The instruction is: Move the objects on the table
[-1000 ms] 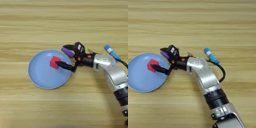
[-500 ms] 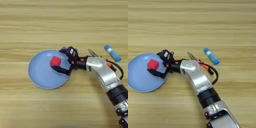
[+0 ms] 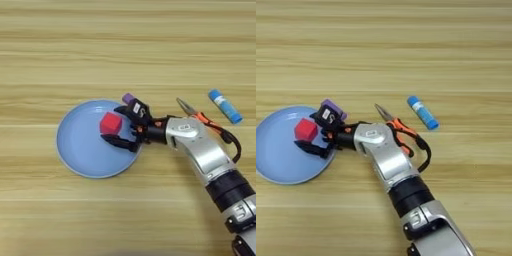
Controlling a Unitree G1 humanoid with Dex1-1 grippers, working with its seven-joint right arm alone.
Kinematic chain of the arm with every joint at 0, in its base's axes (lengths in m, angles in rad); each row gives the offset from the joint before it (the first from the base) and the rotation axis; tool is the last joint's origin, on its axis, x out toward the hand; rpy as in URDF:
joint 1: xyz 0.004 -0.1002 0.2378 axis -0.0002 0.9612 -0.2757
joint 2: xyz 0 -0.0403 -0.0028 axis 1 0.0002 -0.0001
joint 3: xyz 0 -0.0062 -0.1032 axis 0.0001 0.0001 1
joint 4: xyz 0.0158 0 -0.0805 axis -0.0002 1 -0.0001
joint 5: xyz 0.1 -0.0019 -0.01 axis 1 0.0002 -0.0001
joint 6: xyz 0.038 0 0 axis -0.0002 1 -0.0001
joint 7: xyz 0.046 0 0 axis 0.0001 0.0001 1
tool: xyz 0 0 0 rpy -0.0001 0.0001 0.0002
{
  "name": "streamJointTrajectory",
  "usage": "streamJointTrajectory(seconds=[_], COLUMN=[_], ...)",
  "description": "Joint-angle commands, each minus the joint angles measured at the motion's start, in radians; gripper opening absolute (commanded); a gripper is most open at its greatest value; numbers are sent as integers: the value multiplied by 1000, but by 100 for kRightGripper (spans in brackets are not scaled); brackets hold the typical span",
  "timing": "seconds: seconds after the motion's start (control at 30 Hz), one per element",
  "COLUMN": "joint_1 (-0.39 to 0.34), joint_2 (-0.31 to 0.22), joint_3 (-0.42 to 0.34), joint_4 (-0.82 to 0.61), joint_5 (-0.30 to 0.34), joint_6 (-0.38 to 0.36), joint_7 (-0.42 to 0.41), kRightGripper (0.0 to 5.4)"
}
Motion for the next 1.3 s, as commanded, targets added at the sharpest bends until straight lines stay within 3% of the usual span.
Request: streamJointTrajectory(seconds=[0.03, 0.5, 0.97, 1.3], joint_1=[-79, -81, -91, -167], joint_2=[11, 14, 17, -6], joint_3=[-13, -18, -64, -167], joint_4=[-30, -20, -74, -92], joint_5=[-1, -5, 34, 85], joint_6=[-28, -33, -21, -4], joint_7=[-26, -28, -27, -47], kRightGripper=[376, 226, 224, 224])
